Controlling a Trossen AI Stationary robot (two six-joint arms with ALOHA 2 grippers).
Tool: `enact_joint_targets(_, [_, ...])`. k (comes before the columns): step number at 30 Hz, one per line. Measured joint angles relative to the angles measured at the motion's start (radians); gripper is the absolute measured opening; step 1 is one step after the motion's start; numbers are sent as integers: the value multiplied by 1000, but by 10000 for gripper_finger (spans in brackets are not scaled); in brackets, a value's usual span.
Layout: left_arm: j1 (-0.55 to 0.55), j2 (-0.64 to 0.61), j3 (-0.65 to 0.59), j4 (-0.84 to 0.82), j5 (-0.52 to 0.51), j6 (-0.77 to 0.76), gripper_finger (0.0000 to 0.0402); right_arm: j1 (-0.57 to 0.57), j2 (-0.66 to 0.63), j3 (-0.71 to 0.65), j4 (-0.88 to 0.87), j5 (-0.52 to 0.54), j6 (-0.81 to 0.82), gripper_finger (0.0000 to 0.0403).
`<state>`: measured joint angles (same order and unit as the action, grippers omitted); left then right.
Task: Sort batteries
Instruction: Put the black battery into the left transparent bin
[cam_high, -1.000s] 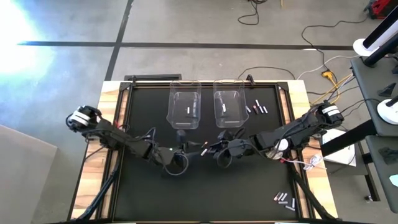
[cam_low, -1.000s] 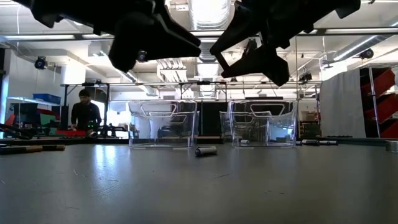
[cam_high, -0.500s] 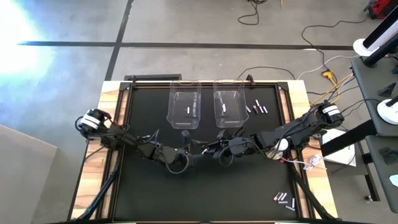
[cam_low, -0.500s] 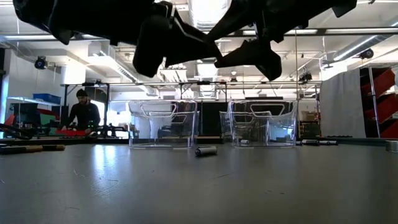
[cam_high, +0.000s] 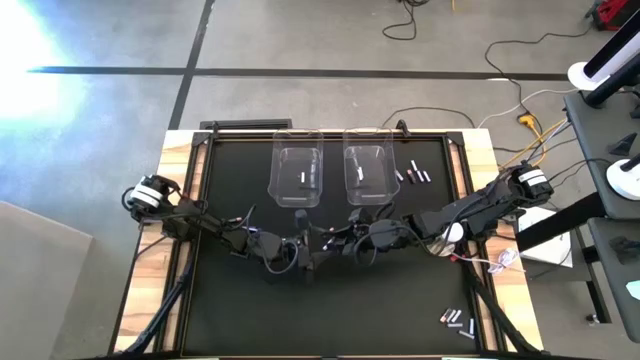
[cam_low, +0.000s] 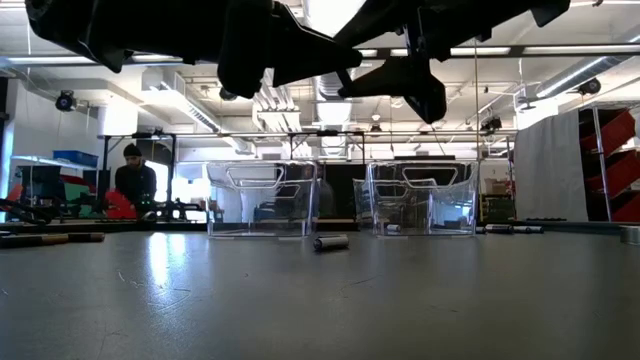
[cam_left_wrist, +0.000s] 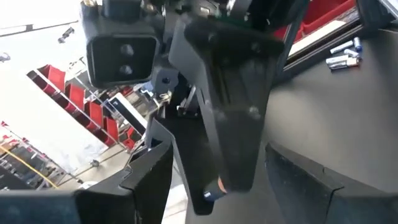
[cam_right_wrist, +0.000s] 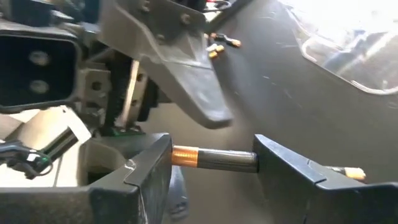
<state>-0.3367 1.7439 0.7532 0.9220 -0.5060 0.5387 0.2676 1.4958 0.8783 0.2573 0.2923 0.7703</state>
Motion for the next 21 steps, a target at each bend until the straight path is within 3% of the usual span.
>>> enact_joint_targets(5, [0, 0, 0, 13, 0, -2, 221, 0, -1, 0, 18, -9, -10, 202])
enact_joint_targets(15, [0, 0, 0, 3, 2, 1, 112, 0, -2, 0, 36, -9, -23, 201])
enact_joint_targets(21, [0, 0, 0, 3, 2, 2, 94, 0, -2, 0, 42, -12, -26, 206])
